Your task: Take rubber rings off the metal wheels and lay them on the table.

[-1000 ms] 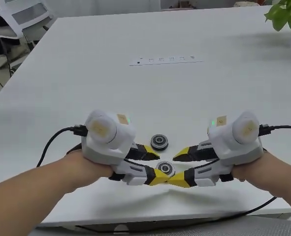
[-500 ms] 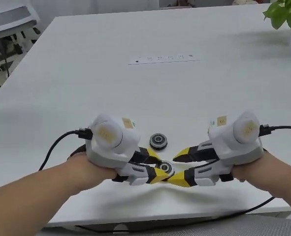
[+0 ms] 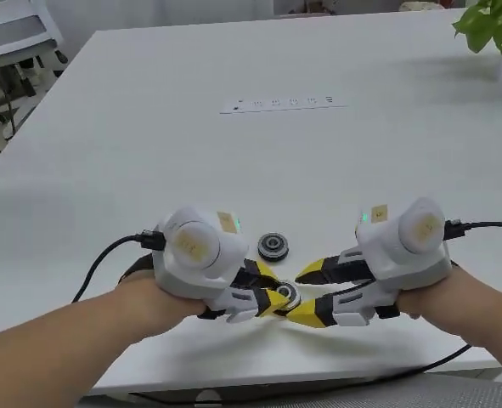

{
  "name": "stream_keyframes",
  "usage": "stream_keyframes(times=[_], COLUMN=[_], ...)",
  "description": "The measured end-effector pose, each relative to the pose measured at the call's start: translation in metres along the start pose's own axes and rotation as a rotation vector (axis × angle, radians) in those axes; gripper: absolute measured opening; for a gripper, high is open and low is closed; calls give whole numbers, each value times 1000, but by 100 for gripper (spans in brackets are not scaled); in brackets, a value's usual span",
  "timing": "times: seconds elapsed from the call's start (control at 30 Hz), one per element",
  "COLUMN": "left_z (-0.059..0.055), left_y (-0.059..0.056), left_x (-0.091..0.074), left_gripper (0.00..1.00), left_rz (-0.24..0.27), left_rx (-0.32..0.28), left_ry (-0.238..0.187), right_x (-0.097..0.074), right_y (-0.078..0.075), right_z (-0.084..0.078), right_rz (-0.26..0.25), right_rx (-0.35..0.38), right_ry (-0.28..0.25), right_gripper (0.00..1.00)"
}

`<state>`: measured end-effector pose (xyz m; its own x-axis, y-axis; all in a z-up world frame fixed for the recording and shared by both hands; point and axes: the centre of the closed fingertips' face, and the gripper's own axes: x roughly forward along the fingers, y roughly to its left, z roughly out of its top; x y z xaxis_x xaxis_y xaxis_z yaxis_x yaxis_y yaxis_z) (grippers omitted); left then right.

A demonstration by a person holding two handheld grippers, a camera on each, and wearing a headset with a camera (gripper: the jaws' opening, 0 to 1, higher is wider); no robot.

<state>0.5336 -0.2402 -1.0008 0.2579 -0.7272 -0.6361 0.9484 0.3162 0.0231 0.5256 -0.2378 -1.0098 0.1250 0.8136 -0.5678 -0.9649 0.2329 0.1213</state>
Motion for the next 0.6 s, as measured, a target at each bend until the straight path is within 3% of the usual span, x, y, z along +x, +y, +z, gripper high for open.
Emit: stream_keyframes(times=[0.6], left_z=[0], left_y=[1], left_x=[2], left_gripper=[14], left_rz=[25], left_rx=[-2], left_ry=[5], right_x=[5], right_y=[-1], right_z=[-1], right_rz=[-8], right_rx=[-17], right_ry=[1], right_gripper=[24])
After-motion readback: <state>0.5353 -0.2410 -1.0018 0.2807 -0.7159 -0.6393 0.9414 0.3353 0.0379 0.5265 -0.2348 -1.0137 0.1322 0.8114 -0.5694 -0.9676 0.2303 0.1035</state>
